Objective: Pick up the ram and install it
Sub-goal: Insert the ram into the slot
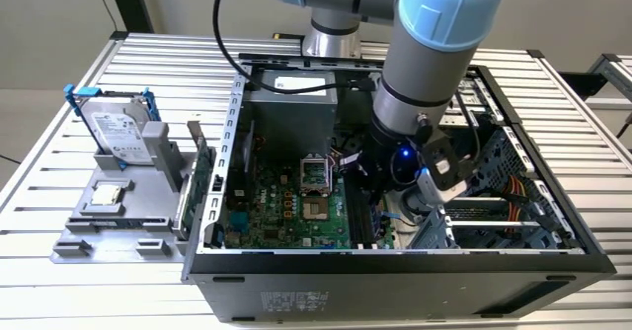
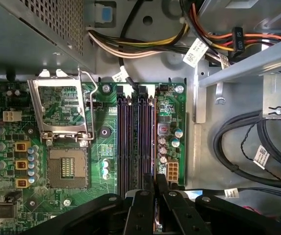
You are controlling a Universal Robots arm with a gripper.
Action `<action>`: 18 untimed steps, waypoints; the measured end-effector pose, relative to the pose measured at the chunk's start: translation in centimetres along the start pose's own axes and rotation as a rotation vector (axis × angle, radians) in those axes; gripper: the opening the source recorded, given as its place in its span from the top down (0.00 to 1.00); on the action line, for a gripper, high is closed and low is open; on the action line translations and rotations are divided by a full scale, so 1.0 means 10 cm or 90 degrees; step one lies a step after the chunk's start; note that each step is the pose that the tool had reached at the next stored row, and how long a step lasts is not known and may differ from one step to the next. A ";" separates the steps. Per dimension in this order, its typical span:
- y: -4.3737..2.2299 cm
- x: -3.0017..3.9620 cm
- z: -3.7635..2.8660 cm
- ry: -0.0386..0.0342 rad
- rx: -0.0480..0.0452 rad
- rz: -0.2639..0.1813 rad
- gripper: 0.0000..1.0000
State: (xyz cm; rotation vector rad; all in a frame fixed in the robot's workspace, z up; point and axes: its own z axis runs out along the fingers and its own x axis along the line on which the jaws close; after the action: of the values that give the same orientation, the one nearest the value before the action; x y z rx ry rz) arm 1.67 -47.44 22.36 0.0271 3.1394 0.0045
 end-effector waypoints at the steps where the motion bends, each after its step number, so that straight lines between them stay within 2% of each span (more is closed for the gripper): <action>1: 0.000 0.001 0.006 0.0000 0.0000 0.000 1.00; 9: -0.001 0.003 0.040 0.0001 0.0004 0.000 1.00; 18: -0.001 0.020 0.048 0.0000 -0.0001 0.000 1.00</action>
State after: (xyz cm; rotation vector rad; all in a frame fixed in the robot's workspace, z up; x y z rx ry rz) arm 1.47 -47.44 21.88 0.0271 3.1394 0.0046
